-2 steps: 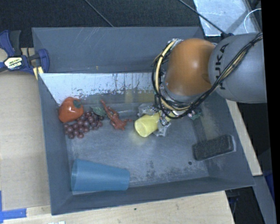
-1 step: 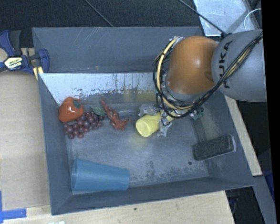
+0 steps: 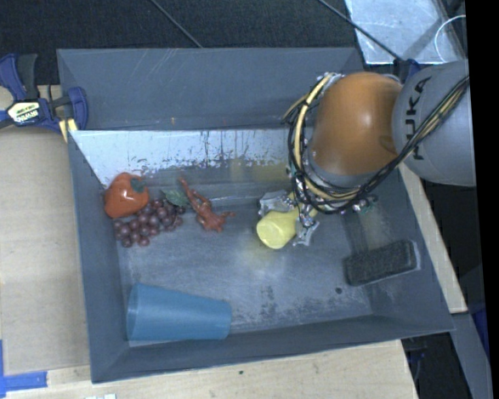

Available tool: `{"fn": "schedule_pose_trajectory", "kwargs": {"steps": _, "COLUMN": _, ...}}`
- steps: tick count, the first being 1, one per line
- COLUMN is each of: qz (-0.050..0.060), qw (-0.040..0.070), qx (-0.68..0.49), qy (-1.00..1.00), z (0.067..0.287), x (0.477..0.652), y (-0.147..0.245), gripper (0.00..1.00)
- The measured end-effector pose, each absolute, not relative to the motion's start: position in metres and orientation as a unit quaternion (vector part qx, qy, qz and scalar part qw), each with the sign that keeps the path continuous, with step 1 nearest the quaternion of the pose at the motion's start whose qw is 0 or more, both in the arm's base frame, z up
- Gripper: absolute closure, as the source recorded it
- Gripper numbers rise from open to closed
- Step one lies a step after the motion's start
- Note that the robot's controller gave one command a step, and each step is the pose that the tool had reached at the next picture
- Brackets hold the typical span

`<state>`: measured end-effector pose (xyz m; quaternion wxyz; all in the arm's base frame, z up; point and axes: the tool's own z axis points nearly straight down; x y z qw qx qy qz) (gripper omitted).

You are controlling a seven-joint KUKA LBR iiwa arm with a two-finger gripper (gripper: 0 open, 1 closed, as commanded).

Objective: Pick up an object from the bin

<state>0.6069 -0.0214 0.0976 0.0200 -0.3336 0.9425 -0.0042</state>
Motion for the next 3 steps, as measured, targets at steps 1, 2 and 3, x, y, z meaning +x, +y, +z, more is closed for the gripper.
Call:
{"fn": "schedule_pose_trajectory", "kwargs": {"steps": 1, "qz": -0.002, "qw": 0.014, "qx": -0.34, "qy": 0.94, "z": 0.097, "x": 0.602, "y": -0.024, "gripper": 1.0}}
{"fn": "schedule_pose_trajectory", "kwargs": {"steps": 2, "qz": -0.005, "qw": 0.02, "qx": -0.393, "qy": 0.919, "z": 0.109, "x": 0.592, "y": -0.029, "gripper": 1.0}}
{"fn": "schedule_pose_trajectory", "kwargs": {"steps": 3, "qz": -0.002, "qw": 0.019, "qx": -0.346, "qy": 0.938, "z": 0.159, "x": 0.59, "y": -0.023, "gripper": 1.0}}
